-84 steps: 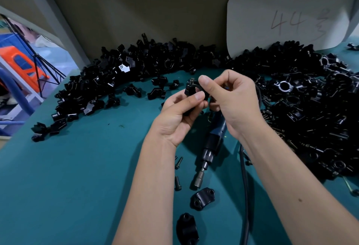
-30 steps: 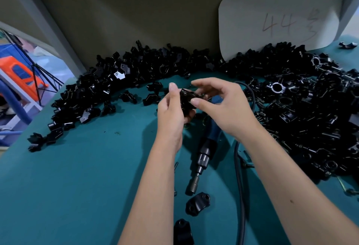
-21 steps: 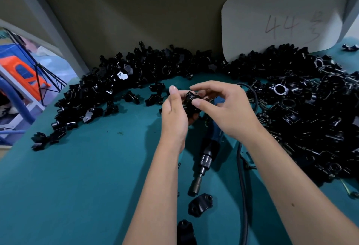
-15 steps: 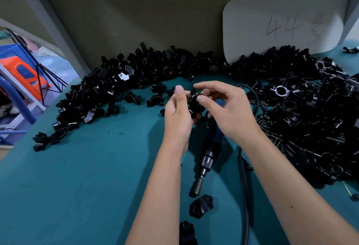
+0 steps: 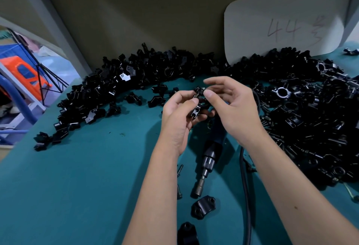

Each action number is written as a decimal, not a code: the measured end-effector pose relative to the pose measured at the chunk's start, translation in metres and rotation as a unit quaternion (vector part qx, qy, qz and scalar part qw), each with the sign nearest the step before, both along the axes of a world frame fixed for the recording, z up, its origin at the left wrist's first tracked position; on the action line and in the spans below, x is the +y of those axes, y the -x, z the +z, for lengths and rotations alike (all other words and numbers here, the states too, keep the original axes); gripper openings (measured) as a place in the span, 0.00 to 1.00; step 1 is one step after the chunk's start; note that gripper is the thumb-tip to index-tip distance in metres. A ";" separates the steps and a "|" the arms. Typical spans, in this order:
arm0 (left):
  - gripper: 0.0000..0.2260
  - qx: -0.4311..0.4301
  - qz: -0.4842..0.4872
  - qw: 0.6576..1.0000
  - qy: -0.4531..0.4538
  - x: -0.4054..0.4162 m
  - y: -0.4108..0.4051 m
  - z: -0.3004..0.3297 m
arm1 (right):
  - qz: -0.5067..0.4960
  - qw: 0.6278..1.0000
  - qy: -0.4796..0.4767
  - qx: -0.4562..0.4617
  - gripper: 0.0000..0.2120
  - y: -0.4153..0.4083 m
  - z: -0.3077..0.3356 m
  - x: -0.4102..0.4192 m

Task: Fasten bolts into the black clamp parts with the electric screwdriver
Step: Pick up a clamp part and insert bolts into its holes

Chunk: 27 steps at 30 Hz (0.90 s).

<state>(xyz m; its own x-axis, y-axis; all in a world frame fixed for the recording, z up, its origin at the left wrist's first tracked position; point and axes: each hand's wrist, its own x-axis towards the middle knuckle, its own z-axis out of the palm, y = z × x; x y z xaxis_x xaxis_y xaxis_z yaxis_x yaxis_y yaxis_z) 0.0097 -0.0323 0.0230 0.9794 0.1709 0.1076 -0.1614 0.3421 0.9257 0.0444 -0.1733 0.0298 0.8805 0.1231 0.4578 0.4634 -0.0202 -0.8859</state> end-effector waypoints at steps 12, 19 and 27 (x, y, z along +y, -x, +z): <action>0.05 0.010 0.031 0.999 -0.019 -0.003 -0.002 0.000 | 0.029 1.000 -0.004 0.007 0.07 0.004 -0.001 0.005; 0.04 0.003 0.036 0.999 -0.035 -0.004 0.000 0.002 | 0.011 0.998 -0.038 0.054 0.05 0.002 -0.002 0.004; 0.07 0.010 0.055 0.998 -0.035 -0.006 -0.001 0.002 | -0.055 0.993 0.091 -0.049 0.09 0.008 0.002 0.003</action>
